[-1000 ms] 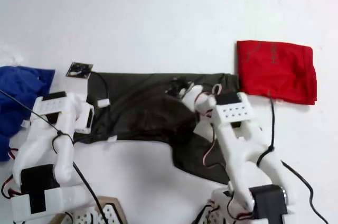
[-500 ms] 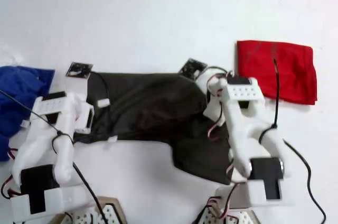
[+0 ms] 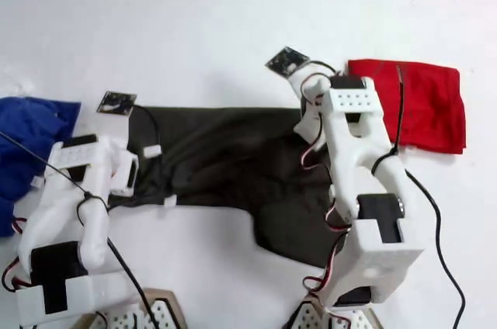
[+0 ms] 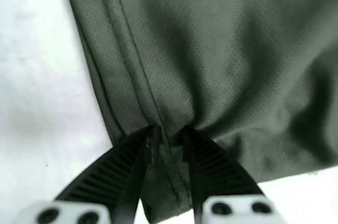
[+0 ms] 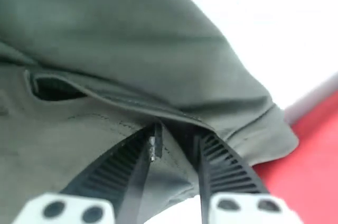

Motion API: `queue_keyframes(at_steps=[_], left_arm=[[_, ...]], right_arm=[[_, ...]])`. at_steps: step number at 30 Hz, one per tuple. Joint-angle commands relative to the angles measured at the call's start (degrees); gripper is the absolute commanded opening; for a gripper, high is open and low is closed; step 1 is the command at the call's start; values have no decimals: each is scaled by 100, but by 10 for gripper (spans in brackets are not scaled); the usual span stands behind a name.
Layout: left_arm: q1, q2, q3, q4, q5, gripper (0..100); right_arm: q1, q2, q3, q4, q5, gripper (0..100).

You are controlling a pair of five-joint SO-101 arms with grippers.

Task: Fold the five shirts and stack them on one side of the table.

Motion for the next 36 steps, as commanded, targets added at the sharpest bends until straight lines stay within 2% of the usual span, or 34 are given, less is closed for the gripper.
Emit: queue_keyframes(at_steps=[1, 4, 7, 10, 13, 19, 24, 27, 31, 36], left_arm=[[18, 53, 4, -273, -18, 109], [18, 53, 4, -273, -18, 109], [18, 53, 4, -273, -18, 109], [18, 53, 4, -273, -18, 109], [18, 53, 4, -273, -18, 109], [18, 53, 4, -273, -18, 109], [18, 53, 4, -273, -18, 109], [18, 53, 4, -273, -18, 109], [26, 53, 4, -273, -18, 109], [26, 53, 4, -273, -18, 109]], right_arm=[[-66, -734, -237, 462, -35, 108], [-57, -1253, -97, 699, -53, 104], [-154, -1710, 290, 840, -70, 9], [-470, -2053, 993, 831, -26, 17], [-760, -2246, 1679, 435, -53, 19], [-998, -1991, 2716, -1042, -70, 19], [-822, -1147, 2637, -1895, -70, 19], [-541, -611, 2215, -2026, -97, 19], [-338, -418, 1653, -1736, -624, 19], [-549, -716, 1415, -1033, -624, 19]])
